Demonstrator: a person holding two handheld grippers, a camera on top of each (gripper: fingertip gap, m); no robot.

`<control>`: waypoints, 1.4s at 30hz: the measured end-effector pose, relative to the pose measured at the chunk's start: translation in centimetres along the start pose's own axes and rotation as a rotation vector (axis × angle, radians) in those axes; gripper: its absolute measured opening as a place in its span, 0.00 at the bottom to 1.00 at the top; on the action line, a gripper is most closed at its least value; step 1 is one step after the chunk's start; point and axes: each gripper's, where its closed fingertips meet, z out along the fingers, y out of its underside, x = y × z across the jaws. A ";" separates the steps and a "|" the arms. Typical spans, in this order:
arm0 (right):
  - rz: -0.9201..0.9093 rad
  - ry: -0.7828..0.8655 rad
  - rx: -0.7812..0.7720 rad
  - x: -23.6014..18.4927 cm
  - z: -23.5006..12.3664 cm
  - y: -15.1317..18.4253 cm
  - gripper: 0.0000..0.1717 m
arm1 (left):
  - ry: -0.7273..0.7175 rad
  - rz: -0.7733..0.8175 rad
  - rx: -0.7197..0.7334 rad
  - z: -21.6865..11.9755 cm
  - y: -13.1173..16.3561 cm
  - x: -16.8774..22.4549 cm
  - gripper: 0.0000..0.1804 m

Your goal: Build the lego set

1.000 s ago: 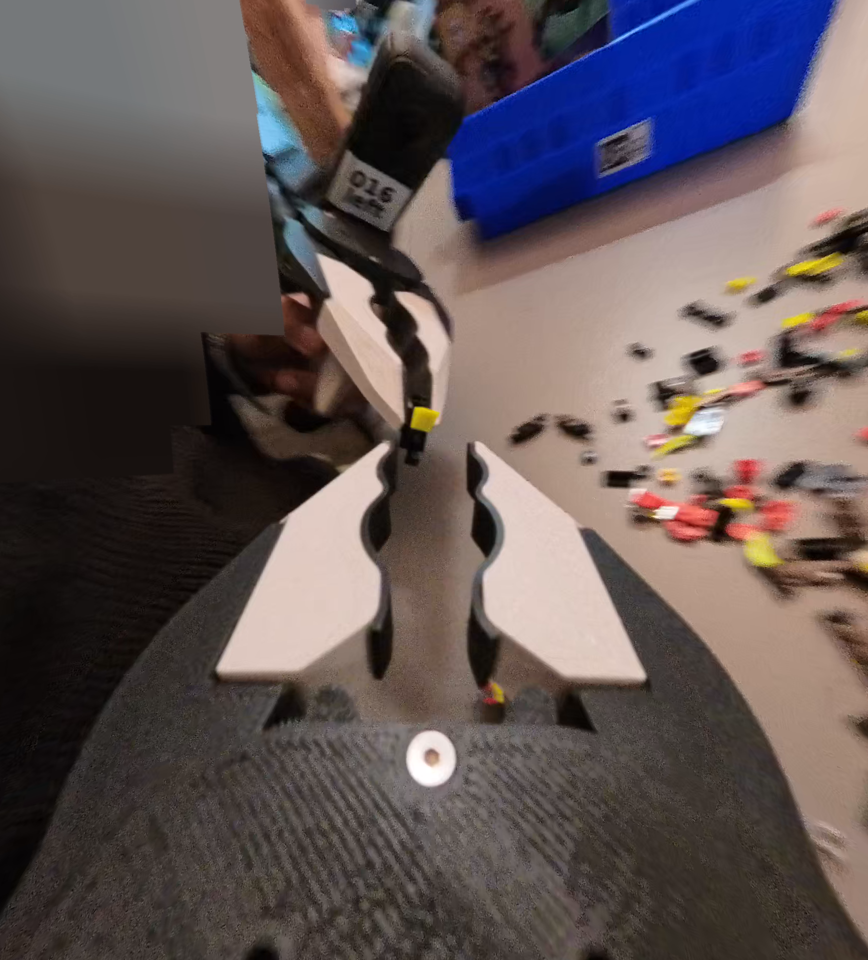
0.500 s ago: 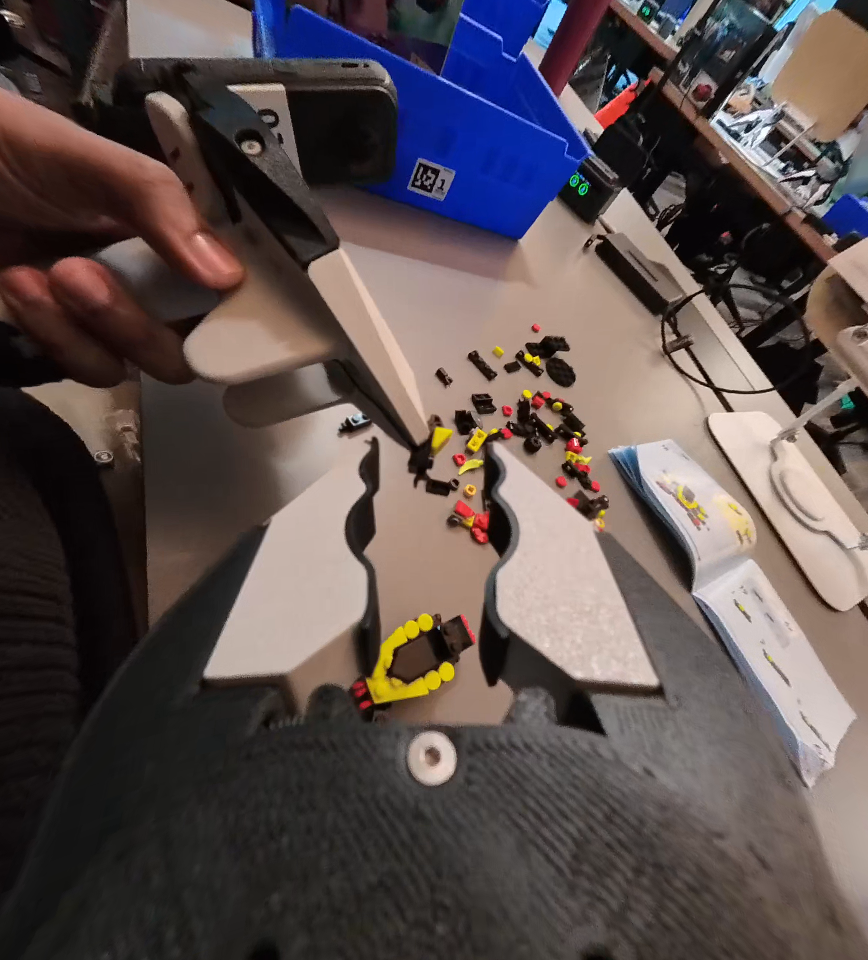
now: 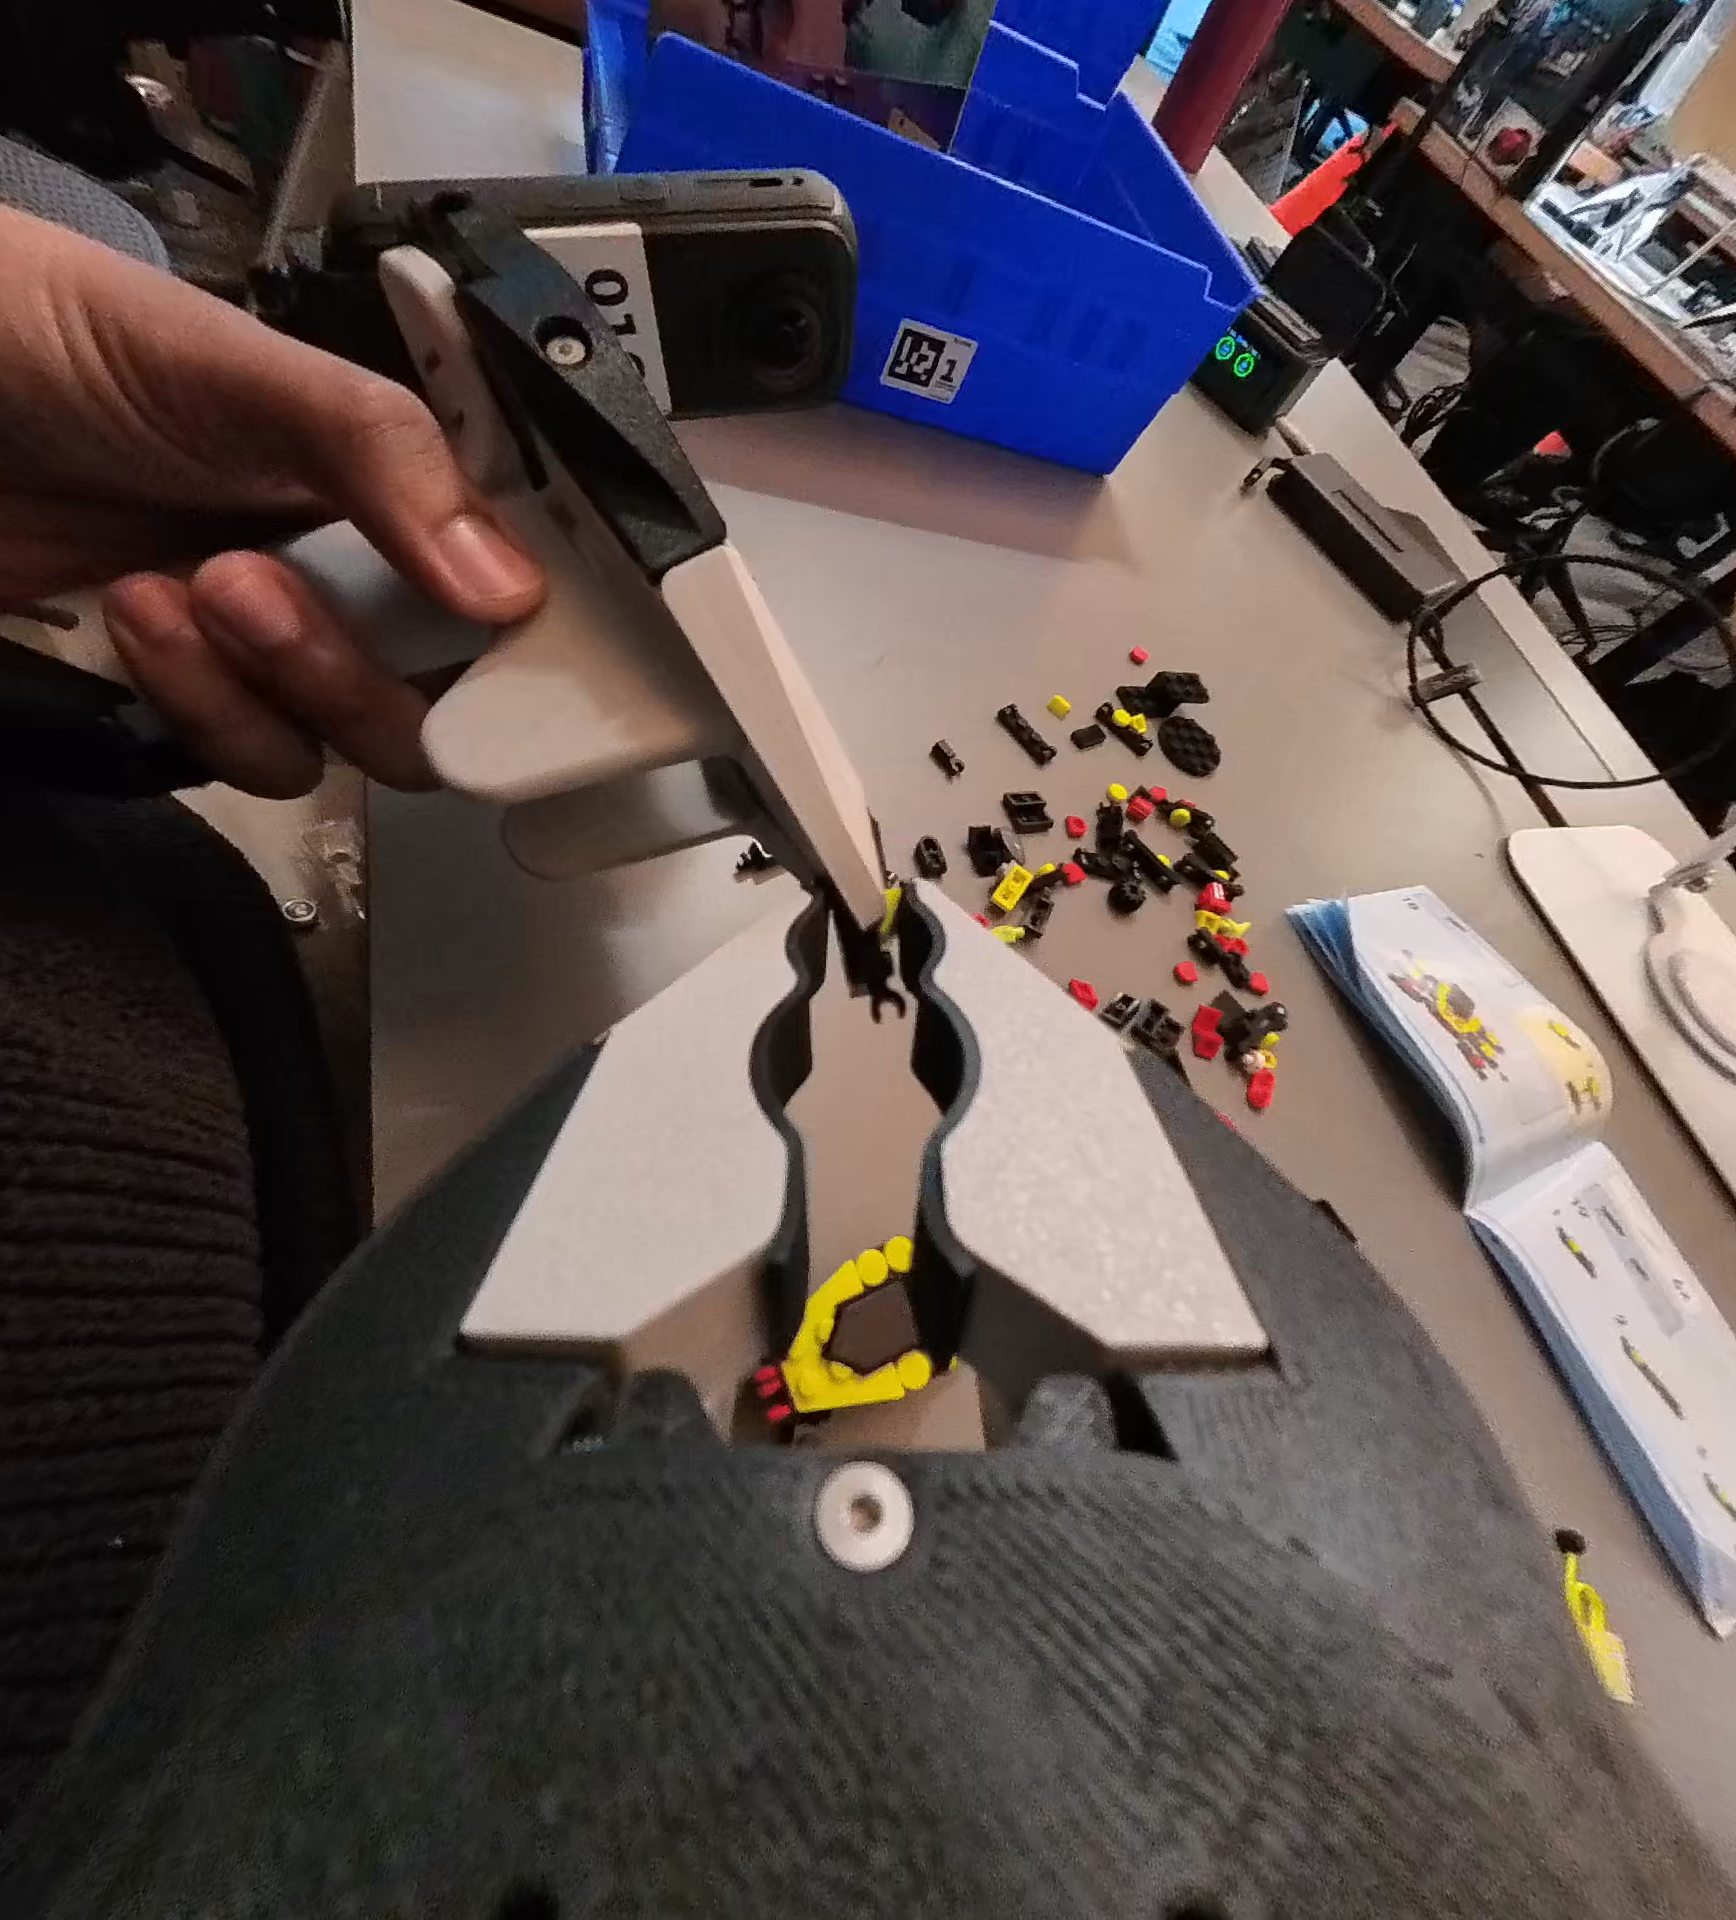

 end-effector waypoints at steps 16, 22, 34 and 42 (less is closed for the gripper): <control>-0.071 0.056 -0.001 0.6 -0.2 0.0 0.06 | 0.028 -0.026 0.070 -1.4 -1.9 -0.4 0.13; -0.048 0.034 -0.013 0.6 -0.3 0.4 0.06 | 0.020 -0.031 0.050 -1.4 -1.7 -0.6 0.13; -0.034 0.039 -0.035 0.7 -0.2 0.7 0.06 | 0.028 -0.066 0.004 -0.9 -0.8 -0.8 0.12; -0.019 0.022 -0.065 0.7 -0.1 1.2 0.06 | 0.030 -0.083 -0.003 -0.9 -0.6 -0.9 0.13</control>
